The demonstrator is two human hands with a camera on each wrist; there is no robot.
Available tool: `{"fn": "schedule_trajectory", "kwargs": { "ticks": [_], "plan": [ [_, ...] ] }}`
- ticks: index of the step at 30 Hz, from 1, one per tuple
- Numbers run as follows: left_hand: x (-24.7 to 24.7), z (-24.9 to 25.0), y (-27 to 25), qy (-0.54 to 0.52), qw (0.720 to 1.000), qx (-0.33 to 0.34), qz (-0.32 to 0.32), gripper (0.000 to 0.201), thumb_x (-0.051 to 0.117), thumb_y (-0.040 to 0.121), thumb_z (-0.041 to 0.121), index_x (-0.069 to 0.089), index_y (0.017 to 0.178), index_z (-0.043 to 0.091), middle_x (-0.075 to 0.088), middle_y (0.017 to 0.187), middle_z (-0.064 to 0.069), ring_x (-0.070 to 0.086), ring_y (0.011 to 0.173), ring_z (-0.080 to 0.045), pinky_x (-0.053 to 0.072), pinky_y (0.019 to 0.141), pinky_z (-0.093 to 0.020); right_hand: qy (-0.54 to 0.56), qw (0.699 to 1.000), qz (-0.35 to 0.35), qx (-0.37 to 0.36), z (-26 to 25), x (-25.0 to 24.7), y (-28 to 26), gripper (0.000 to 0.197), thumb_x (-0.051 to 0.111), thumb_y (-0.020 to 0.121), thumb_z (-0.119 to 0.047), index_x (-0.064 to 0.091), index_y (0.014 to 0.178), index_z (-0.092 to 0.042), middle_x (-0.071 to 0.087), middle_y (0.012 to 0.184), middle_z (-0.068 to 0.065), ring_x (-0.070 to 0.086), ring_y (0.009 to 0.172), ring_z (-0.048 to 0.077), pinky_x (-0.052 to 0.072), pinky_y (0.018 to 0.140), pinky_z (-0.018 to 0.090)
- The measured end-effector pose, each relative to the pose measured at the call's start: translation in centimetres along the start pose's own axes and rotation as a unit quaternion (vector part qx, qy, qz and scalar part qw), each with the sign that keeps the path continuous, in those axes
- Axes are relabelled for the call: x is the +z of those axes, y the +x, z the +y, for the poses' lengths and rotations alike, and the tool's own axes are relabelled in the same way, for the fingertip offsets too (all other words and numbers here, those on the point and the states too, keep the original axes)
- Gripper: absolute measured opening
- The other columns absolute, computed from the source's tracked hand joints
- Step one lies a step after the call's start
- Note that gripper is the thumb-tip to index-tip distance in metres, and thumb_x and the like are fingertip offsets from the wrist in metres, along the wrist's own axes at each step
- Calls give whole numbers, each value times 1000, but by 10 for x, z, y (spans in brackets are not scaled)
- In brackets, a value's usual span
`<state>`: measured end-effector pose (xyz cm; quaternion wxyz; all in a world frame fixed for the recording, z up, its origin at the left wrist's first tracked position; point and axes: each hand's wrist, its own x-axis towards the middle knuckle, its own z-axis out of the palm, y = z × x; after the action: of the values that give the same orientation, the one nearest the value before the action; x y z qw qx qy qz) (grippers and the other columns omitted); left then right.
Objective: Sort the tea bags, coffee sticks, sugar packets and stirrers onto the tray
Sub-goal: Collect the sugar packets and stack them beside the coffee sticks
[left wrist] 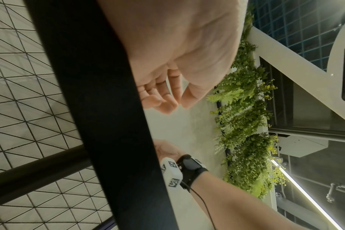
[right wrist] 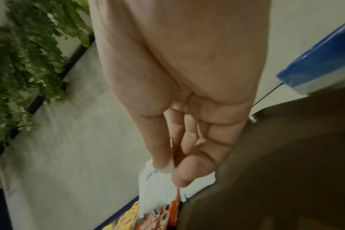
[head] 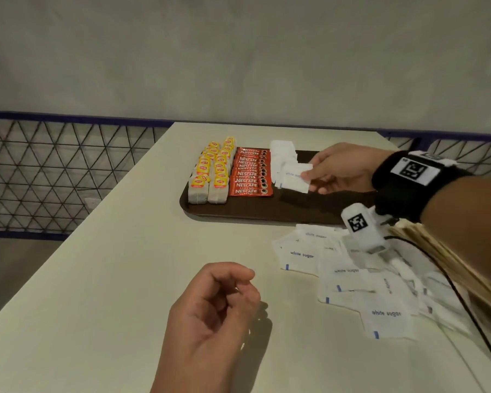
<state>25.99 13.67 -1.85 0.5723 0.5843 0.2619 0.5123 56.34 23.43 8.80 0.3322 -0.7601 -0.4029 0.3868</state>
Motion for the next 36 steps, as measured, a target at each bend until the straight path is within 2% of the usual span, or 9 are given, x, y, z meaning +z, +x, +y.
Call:
{"fn": "schedule_trajectory", "kwargs": {
  "ticks": [8,12,15,18,22,27,30,33,36],
  "plan": [
    [1,-5,4,-40,999,-10,-5,20,75,55,33,75,72,22,66,62,-11,58,51,-14,47,52,-16,-108,992,24,55,-5,1,49,21,67,95,-2,64,114,3,70,91,17,66,75,21,57,65,29],
    [0,-9,6,-25,1000,-7,-17,22,82,53,36,75,72,27,66,62,-11,59,50,-16,48,53,-17,-87,992,33,81,-3,6,61,26,67,95,-1,61,120,4,70,107,21,69,82,26,63,67,32],
    [0,-12,7,-26,999,-5,-19,47,90,48,63,75,74,27,66,63,-12,57,50,-18,46,52,-19,-87,993,43,72,-3,12,66,29,74,91,-9,63,115,2,69,102,21,72,82,28,63,72,33],
    [2,-14,9,-23,1000,-7,-8,51,86,48,69,75,73,26,65,60,-12,54,48,-18,45,52,-17,-155,986,37,54,-5,15,69,32,83,85,-18,68,106,1,74,97,20,74,76,25,63,67,30],
    [2,-17,11,-14,1000,-4,-10,51,86,51,70,75,73,25,65,59,-11,55,47,-14,44,52,-15,-248,967,43,35,-11,22,70,30,87,80,-16,71,99,0,78,89,14,78,79,25,64,82,38],
    [2,-19,11,-11,1000,2,-11,50,86,52,68,75,73,25,65,58,-13,56,47,-13,44,52,-15,-290,955,50,24,-18,30,69,27,84,83,-12,64,100,-3,75,95,15,78,84,29,63,85,43],
    [3,-16,10,-10,1000,-6,-14,51,88,47,69,75,70,25,65,58,-11,56,47,-13,45,51,-15,-299,953,55,19,-19,33,68,25,82,84,-11,59,92,-8,72,93,13,77,87,30,63,86,42],
    [1,-14,9,8,1000,-14,-21,37,91,43,49,74,67,26,64,56,-7,58,48,-13,45,51,-15,-300,952,55,16,-19,33,69,24,80,87,-12,56,87,-9,72,96,14,76,87,30,63,83,38],
    [-1,-14,8,20,999,-10,-24,24,84,52,41,74,67,25,62,56,-6,57,50,-16,46,54,-17,-315,948,54,6,-19,32,68,20,78,88,-16,63,96,-6,72,96,13,75,87,27,62,84,36]
  ]
}}
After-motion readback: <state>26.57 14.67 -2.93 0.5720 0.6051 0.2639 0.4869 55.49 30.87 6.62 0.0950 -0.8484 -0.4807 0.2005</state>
